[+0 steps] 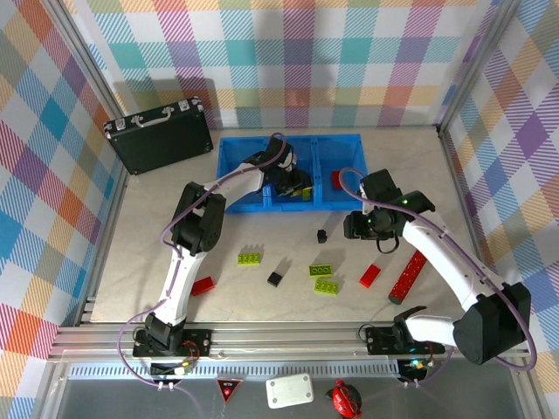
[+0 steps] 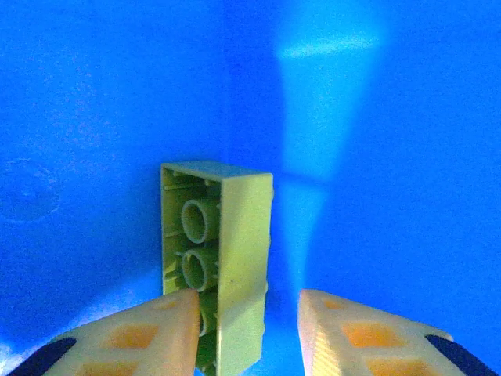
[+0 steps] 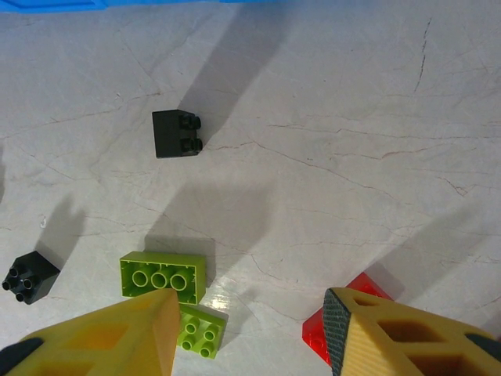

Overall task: Sort the legos into containers by color
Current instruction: Place the lego in the container.

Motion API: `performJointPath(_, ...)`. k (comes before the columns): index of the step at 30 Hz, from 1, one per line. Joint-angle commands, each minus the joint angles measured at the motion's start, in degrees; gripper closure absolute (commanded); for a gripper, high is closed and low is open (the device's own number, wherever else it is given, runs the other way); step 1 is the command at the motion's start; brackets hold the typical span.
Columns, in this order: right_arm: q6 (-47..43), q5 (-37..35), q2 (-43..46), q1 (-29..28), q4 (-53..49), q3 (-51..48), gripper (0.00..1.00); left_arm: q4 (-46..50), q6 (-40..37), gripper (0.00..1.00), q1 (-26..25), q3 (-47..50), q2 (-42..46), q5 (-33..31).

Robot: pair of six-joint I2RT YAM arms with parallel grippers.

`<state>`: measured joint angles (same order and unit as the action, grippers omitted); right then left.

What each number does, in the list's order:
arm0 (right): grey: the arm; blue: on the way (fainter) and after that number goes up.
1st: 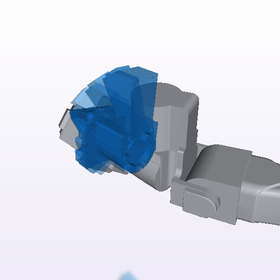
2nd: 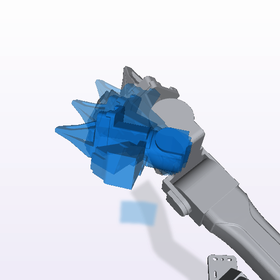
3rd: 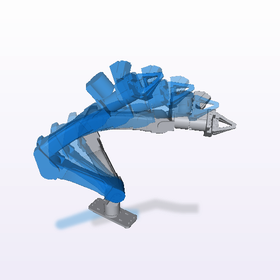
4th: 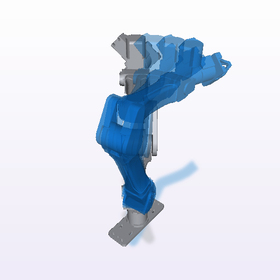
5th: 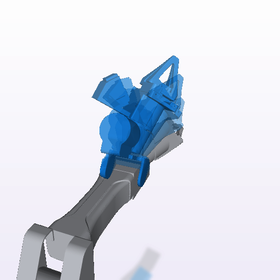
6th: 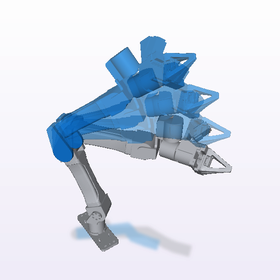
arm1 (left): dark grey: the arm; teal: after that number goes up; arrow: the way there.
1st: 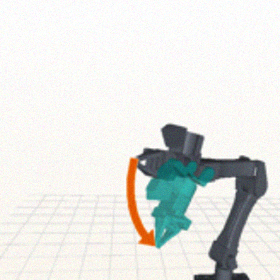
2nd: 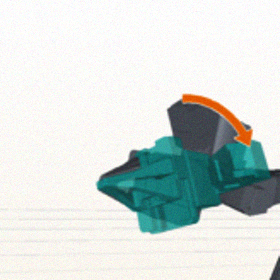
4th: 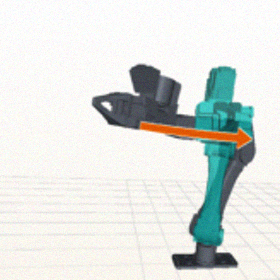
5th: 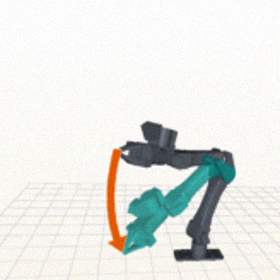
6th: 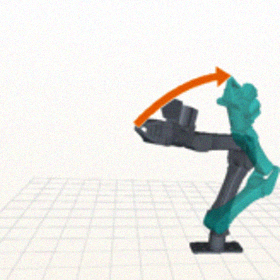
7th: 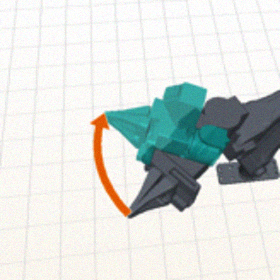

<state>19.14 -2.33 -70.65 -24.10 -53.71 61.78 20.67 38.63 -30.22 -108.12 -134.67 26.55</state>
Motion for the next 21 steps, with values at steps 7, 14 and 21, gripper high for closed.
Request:
performJointPath(7,1.3,0.9,2.1,-0.4,-1.9,0.8,0.47,-4.2,2.7,0.66,0.4,2.8,4.6,2.9)
performJointPath(14,1.5,0.9,2.4,-0.4,-2.2,0.9,0.47,-4.2,2.7,0.64,0.6,4.1,5.6,2.4)
performJointPath(21,1.7,1.1,2.7,-0.4,-2.3,0.8,0.47,-2.5,1.3,0.62,1.0,5.3,7.5,0.8)
